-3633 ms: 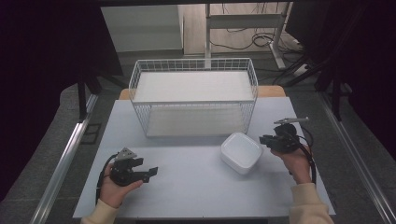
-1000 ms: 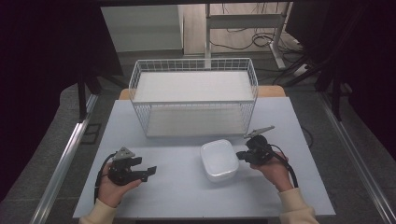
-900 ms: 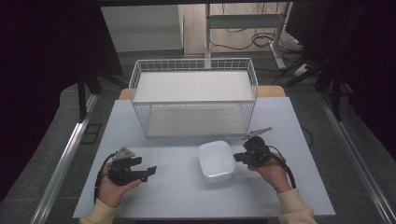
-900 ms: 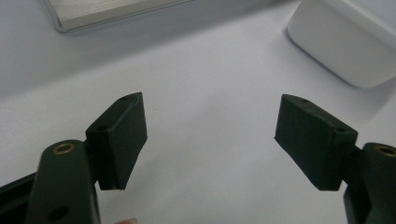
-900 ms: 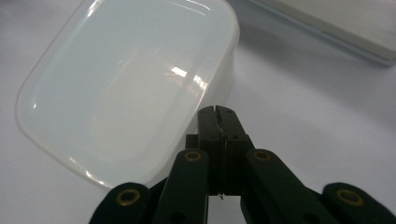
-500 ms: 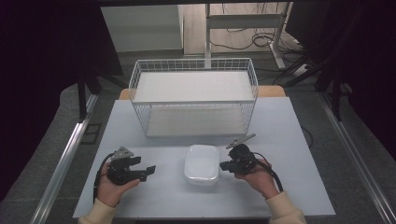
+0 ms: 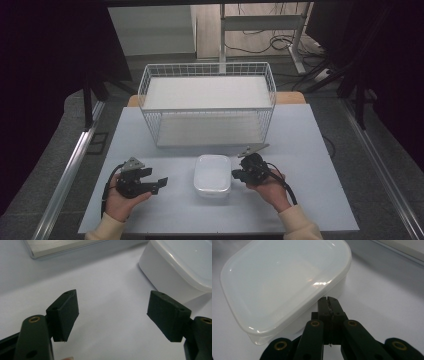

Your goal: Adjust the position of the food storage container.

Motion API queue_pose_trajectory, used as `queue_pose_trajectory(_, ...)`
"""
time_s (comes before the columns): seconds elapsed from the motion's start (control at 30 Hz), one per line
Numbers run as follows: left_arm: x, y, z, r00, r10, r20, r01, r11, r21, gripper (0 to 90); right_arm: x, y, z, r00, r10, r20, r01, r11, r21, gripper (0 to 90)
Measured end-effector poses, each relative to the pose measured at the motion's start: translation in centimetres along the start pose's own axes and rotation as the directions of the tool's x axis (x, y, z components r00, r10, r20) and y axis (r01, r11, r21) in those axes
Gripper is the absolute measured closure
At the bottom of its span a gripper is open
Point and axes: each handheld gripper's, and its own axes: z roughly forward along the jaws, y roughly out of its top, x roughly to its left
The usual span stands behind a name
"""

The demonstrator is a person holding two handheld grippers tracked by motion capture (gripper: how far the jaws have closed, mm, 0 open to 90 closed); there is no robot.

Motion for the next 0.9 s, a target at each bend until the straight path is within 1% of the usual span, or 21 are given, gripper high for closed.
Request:
queue_pose_trajectory(0.17, 0.0, 0.0, 0.0, 1.0, -0.001, -0.001, 0.001, 1.0, -0.001, 24.7, -0.1, 0.2, 0.4, 1.0, -0.003, 0.008, 0.003, 1.0, -0.018, 89.7)
queue_pose_trajectory(0.2, 0.0, 0.0, 0.0, 1.0, -0.001, -0.001, 0.001, 1.0, -0.002, 24.7, -0.1, 0.2, 0.4, 1.0, -0.003, 0.008, 0.003, 1.0, -0.018, 89.7)
queue_pose_trajectory(0.3, 0.1, 0.0, -0.2, 1.0, -0.007, -0.002, 0.007, 0.9999, -0.011, 24.7, -0.2, 0.1, 0.1, 0.9999, 0.008, 0.007, -0.007, 0.999, -0.04, 89.7)
queue_pose_trajectory(0.33, 0.2, 0.0, -0.3, 0.9999, -0.01, -0.003, 0.01, 0.9999, -0.014, 24.7, -0.3, 0.0, -0.3, 0.9999, 0.012, 0.011, -0.011, 0.999, -0.053, 89.7)
queue_pose_trajectory(0.37, 0.2, 0.0, -0.3, 0.9999, -0.013, -0.004, 0.012, 0.9998, -0.017, 24.7, -0.4, -0.5, -1.1, 0.9995, 0.024, 0.02, -0.022, 0.996, -0.083, 89.7)
queue_pose_trajectory(0.4, 0.2, 0.0, -0.4, 0.9999, -0.013, -0.004, 0.013, 0.9997, -0.021, 24.7, -0.4, -0.5, -1.1, 0.9995, 0.024, 0.02, -0.022, 0.996, -0.083, 89.7)
queue_pose_trajectory(0.43, 0.2, 0.0, -0.5, 0.9999, -0.013, -0.004, 0.012, 0.9996, -0.024, 24.7, -0.5, -0.9, -1.6, 0.9992, 0.035, 0.017, -0.033, 0.994, -0.104, 89.7)
queue_pose_trajectory(0.5, 0.2, 0.1, -0.6, 0.9999, -0.014, -0.004, 0.014, 0.9995, -0.029, 24.8, -0.7, -2.4, -2.8, 0.9977, 0.066, 0.016, -0.063, 0.988, -0.139, 89.6)
queue_pose_trajectory(0.53, 0.2, 0.1, -0.6, 0.9999, -0.015, -0.004, 0.015, 0.9994, -0.032, 24.8, -0.7, -2.4, -2.8, 0.9977, 0.066, 0.016, -0.063, 0.988, -0.139, 89.6)
queue_pose_trajectory(0.57, 0.2, 0.1, -0.7, 0.9999, -0.015, -0.005, 0.014, 0.9993, -0.035, 24.8, -0.7, -2.9, -3.1, 0.9971, 0.075, 0.013, -0.072, 0.986, -0.149, 89.0)
queue_pose_trajectory(0.6, 0.2, 0.1, -0.7, 0.9999, -0.016, -0.005, 0.016, 0.9992, -0.038, 24.7, -0.8, -3.4, -3.4, 0.9962, 0.086, 0.01, -0.083, 0.983, -0.165, 85.5)
queue_pose_trajectory(0.63, 0.2, 0.1, -0.8, 0.9999, -0.016, -0.006, 0.015, 0.9991, -0.041, 24.8, -0.9, -3.8, -3.6, 0.9943, 0.105, 0.016, -0.101, 0.977, -0.188, 78.7)
queue_pose_trajectory(0.67, 0.1, 0.1, -0.8, 0.9998, -0.015, -0.01, 0.015, 0.9987, -0.048, 24.9, -0.9, -3.9, -3.8, 0.9926, 0.119, 0.024, -0.112, 0.973, -0.203, 69.3)
queue_pose_trajectory(0.73, 0.1, 0.2, -1.0, 0.9998, -0.013, -0.015, 0.012, 0.9981, -0.061, 25.7, -1.0, -4.0, -4.0, 0.9876, 0.153, 0.033, -0.14, 0.958, -0.251, 48.7)
queue_pose_trajectory(0.77, 0.0, 0.2, -1.1, 0.9998, -0.011, -0.015, 0.01, 0.9977, -0.066, 25.7, -1.1, -3.9, -4.1, 0.9854, 0.169, 0.016, -0.159, 0.951, -0.265, 42.4)
queue_pose_trajectory(0.8, 0.0, 0.3, -1.2, 0.9998, -0.01, -0.016, 0.009, 0.9974, -0.072, 25.8, -1.1, -3.8, -4.1, 0.9839, 0.179, -0.01, -0.174, 0.945, -0.276, 38.4)
queue_pose_trajectory(0.83, -0.1, 0.3, -1.2, 0.9998, -0.008, -0.016, 0.007, 0.9971, -0.075, 25.7, -1.1, -3.8, -4.2, 0.9838, 0.177, -0.026, -0.177, 0.942, -0.286, 35.9)
queue_pose_trajectory(0.9, -0.2, 0.4, -1.3, 0.9998, -0.002, -0.018, 0.0, 0.997, -0.078, 25.8, -1.0, -3.8, -4.2, 0.9848, 0.168, -0.044, -0.174, 0.94, -0.293, 33.3)
